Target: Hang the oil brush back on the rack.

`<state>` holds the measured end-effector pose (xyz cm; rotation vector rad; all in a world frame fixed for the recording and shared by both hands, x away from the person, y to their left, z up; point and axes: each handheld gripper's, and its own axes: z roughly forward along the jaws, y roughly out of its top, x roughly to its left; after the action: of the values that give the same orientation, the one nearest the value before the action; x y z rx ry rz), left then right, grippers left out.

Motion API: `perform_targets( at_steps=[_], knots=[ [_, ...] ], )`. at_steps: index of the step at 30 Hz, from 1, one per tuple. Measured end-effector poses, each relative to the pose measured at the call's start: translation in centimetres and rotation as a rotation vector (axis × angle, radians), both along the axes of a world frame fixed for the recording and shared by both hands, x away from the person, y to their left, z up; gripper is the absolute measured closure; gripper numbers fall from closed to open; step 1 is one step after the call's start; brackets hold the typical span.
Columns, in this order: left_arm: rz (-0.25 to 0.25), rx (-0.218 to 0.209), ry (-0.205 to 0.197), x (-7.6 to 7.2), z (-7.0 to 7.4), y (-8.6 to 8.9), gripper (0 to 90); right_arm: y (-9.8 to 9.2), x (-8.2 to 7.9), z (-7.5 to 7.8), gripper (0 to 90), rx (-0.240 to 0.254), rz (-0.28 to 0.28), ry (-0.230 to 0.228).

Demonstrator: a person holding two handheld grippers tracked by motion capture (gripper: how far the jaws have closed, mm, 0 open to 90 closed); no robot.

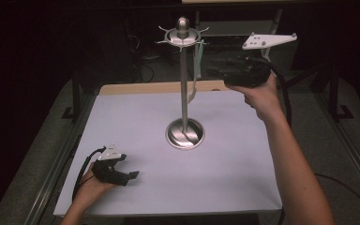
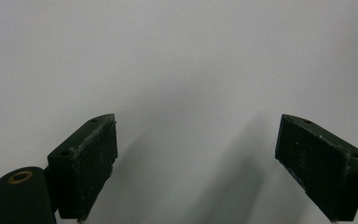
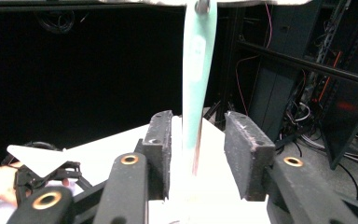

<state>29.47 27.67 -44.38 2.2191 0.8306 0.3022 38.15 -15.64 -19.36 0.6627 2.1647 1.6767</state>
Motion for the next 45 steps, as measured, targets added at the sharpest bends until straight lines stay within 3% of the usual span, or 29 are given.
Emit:
perform_targets(
  at_steps=[16,30,37,38,45],
  knots=[
    [0.006,-0.001,-0.003,0.2,0.0,-0.2,12.5,-2.3,-1.5,-4.1,47.2,-0.045,-0.052,0.076],
    [0.004,0.000,0.003,0.2,-0.1,-0.2,12.6,-4.2,-3.2,-9.8,36.9,-0.123,-0.105,0.117],
    [0.009,-0.004,0.005,0.2,-0.2,-0.1,12.5,-4.9,-4.1,-13.1,33.1,-0.175,-0.138,0.159],
    [0.009,-0.004,0.006,0.2,-0.2,0.0,12.5,-5.0,-4.3,-13.6,33.3,-0.179,-0.146,0.148],
    [0.018,-0.013,0.006,0.1,-0.2,0.0,12.6,-5.9,-5.4,-16.4,32.1,-0.181,-0.168,0.189]
  ],
)
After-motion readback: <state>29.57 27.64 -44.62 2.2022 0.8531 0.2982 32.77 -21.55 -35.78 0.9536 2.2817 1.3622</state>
